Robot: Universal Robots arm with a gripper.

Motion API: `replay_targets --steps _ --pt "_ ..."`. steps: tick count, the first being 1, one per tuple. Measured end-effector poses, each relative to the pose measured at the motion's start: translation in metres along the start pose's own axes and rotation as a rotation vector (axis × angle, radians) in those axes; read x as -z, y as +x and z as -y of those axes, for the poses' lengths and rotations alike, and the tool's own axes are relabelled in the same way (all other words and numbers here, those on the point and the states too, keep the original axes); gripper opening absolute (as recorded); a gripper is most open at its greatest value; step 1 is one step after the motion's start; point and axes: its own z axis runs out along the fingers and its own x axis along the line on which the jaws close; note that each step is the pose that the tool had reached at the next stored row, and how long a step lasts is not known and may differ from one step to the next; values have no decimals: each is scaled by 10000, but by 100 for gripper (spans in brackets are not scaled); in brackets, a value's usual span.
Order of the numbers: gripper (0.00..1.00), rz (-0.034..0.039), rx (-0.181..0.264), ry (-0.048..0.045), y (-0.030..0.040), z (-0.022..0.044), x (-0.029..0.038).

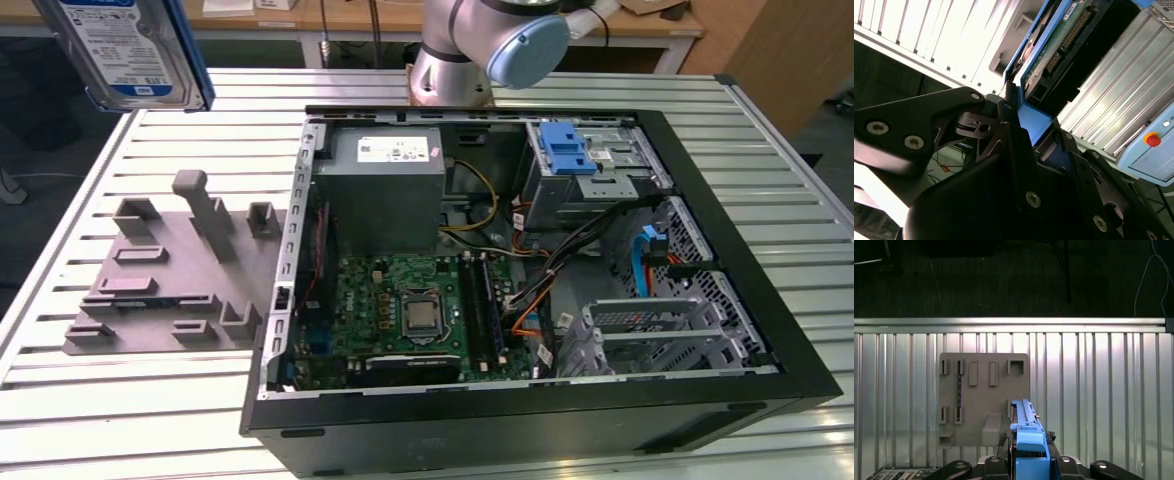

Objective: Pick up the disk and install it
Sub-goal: 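Pick up the disk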

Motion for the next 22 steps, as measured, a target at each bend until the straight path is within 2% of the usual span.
replay_targets --steps 19,21,22 --pt "37 0 0 0 -1 37 0" --pt "37 0 0 0 -2 84 1" --pt "37 0 0 0 -2 86 1"
